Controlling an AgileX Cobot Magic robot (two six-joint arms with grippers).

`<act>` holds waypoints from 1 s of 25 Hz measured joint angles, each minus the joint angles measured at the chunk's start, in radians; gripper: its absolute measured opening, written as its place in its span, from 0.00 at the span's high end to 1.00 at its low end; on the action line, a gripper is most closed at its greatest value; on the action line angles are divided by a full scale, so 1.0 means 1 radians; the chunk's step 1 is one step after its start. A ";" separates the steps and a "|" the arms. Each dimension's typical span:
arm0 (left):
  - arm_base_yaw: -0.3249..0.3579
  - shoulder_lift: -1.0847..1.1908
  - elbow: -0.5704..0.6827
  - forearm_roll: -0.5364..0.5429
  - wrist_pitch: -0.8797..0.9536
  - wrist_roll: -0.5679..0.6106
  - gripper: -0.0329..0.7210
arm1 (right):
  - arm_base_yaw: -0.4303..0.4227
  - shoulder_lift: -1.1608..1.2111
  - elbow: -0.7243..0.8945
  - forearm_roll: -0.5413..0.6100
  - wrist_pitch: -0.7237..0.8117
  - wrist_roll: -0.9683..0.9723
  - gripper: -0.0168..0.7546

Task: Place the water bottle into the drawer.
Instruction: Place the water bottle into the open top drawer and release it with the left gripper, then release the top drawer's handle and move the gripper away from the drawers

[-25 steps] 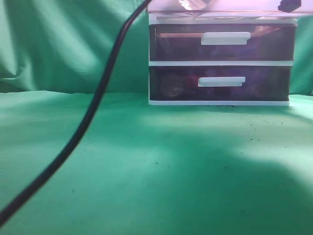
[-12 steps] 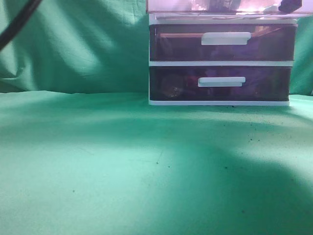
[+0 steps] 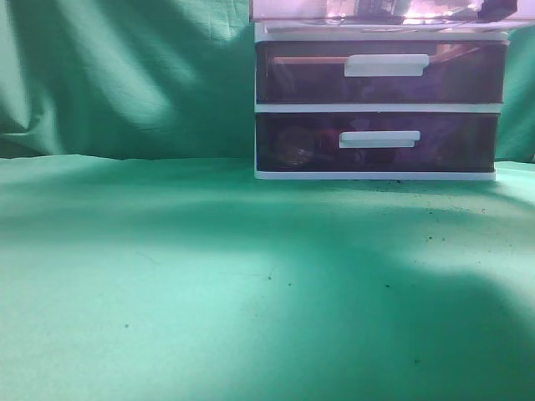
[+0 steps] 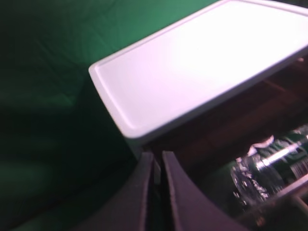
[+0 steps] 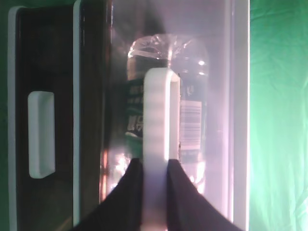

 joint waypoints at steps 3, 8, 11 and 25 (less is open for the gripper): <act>0.002 -0.079 0.000 -0.184 0.150 0.139 0.96 | 0.000 0.012 -0.015 0.004 -0.002 -0.012 0.84; 0.002 -0.152 -0.007 -0.431 0.285 0.284 0.96 | -0.022 0.079 -0.104 -0.001 0.003 -0.016 0.84; 0.002 -0.160 -0.008 -0.464 0.340 0.310 0.96 | -0.041 0.139 -0.176 -0.012 0.003 -0.026 0.84; 0.002 -0.160 -0.008 -0.476 0.403 0.330 0.96 | -0.059 0.359 -0.454 -0.005 -0.001 -0.074 0.84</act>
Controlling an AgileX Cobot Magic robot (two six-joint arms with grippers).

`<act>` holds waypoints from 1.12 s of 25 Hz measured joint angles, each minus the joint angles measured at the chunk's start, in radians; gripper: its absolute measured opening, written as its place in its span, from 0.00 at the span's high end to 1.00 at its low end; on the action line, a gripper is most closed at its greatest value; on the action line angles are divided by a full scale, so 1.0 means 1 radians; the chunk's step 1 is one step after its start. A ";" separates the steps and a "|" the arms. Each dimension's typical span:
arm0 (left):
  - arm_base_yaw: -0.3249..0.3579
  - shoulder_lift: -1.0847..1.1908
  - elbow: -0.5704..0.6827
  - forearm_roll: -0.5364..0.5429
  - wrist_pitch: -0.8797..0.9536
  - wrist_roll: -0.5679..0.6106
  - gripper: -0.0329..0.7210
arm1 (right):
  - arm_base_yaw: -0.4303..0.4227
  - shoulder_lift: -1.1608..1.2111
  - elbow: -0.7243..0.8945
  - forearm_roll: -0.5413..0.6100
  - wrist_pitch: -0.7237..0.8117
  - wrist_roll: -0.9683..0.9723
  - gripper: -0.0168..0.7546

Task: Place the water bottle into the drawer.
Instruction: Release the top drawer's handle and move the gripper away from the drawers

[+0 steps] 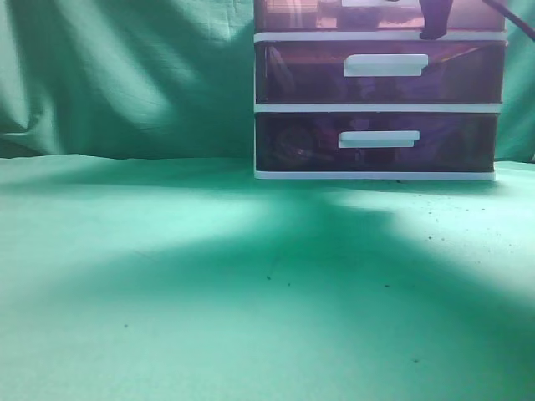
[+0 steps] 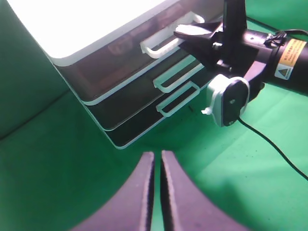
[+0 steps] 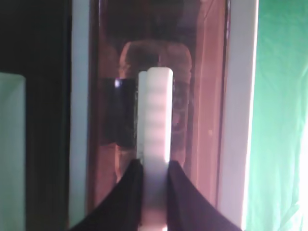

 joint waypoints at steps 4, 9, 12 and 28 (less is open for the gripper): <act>0.000 0.000 0.000 0.000 0.000 0.012 0.96 | -0.001 0.009 -0.014 0.000 0.002 -0.002 0.84; 0.000 0.000 0.000 0.010 0.001 0.019 0.96 | -0.001 0.009 -0.014 0.000 0.008 0.000 0.84; 0.000 0.000 0.000 0.022 0.002 0.017 0.96 | 0.001 0.009 -0.009 -0.006 0.011 0.031 0.69; 0.000 0.000 0.000 -0.002 0.005 0.017 0.96 | 0.084 -0.236 0.192 0.119 -0.063 0.109 0.57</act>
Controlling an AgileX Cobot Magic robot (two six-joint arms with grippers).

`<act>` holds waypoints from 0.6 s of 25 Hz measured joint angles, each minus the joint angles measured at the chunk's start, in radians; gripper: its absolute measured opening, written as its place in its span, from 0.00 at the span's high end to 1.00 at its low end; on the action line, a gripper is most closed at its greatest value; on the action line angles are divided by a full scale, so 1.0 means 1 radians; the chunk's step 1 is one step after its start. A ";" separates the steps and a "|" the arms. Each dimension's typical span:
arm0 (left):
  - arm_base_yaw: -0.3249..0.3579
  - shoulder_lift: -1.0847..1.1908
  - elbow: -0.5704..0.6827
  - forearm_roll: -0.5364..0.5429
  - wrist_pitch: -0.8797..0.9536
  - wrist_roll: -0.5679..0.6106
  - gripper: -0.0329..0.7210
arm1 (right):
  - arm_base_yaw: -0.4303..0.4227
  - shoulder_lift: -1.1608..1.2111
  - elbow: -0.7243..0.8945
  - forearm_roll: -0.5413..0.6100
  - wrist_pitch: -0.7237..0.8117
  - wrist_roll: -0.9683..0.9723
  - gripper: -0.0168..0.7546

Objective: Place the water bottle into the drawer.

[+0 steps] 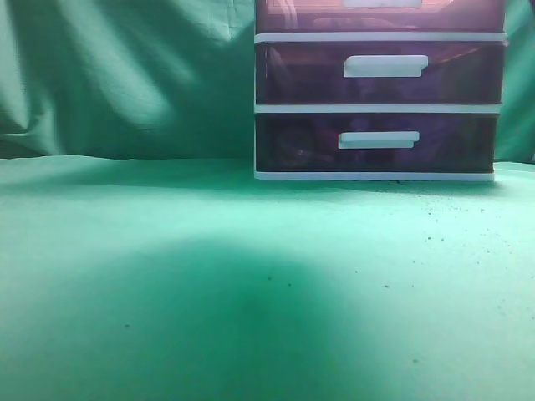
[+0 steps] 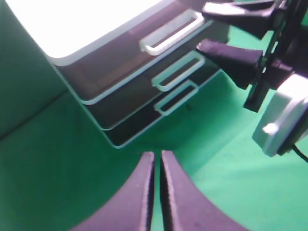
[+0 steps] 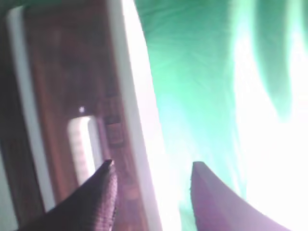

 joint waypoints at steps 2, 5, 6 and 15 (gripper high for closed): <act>0.000 -0.004 0.000 -0.049 0.000 0.002 0.96 | 0.020 -0.061 0.020 0.071 0.012 0.009 0.57; 0.000 -0.040 0.000 -0.137 0.012 0.036 0.96 | 0.067 -0.171 0.060 0.165 0.119 0.009 0.63; 0.000 -0.063 0.000 -0.161 0.018 0.043 0.96 | 0.088 -0.221 0.067 0.207 0.197 0.009 0.71; 0.000 -0.443 0.186 -0.193 0.009 0.071 0.96 | 0.135 -0.532 0.078 0.692 0.676 0.100 0.98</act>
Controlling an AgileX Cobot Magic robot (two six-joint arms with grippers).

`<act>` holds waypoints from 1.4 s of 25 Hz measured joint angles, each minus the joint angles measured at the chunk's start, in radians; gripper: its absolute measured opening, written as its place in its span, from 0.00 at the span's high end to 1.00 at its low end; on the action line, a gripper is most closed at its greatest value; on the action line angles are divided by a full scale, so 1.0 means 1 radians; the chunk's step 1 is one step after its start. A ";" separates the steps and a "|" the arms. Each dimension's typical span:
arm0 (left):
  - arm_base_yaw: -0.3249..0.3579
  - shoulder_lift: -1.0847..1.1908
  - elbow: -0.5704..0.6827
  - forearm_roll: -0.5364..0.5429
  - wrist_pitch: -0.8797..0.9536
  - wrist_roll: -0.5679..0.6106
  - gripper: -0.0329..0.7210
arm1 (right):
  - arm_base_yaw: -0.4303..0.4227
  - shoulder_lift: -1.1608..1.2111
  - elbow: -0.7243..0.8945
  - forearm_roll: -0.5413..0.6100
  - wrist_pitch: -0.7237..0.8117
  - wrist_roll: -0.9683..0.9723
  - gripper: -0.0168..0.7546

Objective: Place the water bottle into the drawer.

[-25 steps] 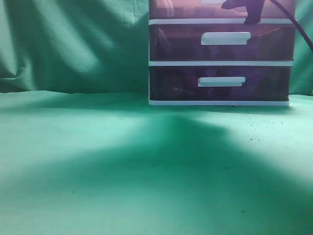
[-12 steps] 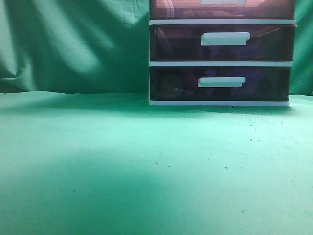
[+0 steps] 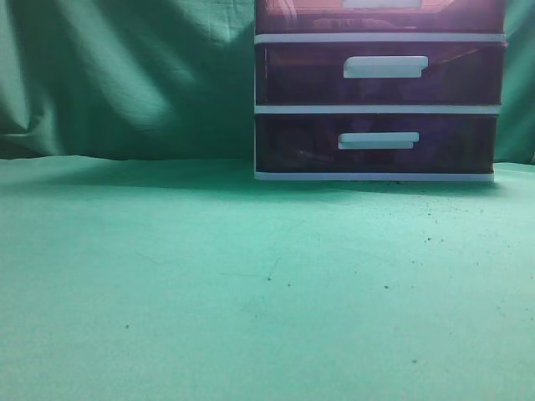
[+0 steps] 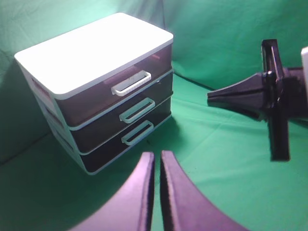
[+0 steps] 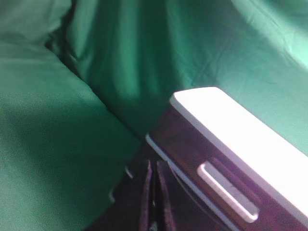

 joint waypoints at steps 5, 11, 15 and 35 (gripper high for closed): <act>0.000 -0.267 0.314 -0.017 -0.089 0.000 0.96 | 0.000 -0.089 0.000 0.050 0.189 0.181 0.98; 0.000 -0.584 0.647 -0.045 -0.164 0.000 0.96 | 0.000 -0.159 0.000 0.036 0.403 0.465 0.98; 0.000 -0.823 0.851 -0.047 -0.250 0.000 0.96 | 0.000 -0.209 0.000 -0.020 0.531 0.641 0.98; 0.000 -1.198 1.370 0.012 -0.362 -0.087 0.96 | 0.000 -0.569 0.050 -0.087 0.753 0.689 0.98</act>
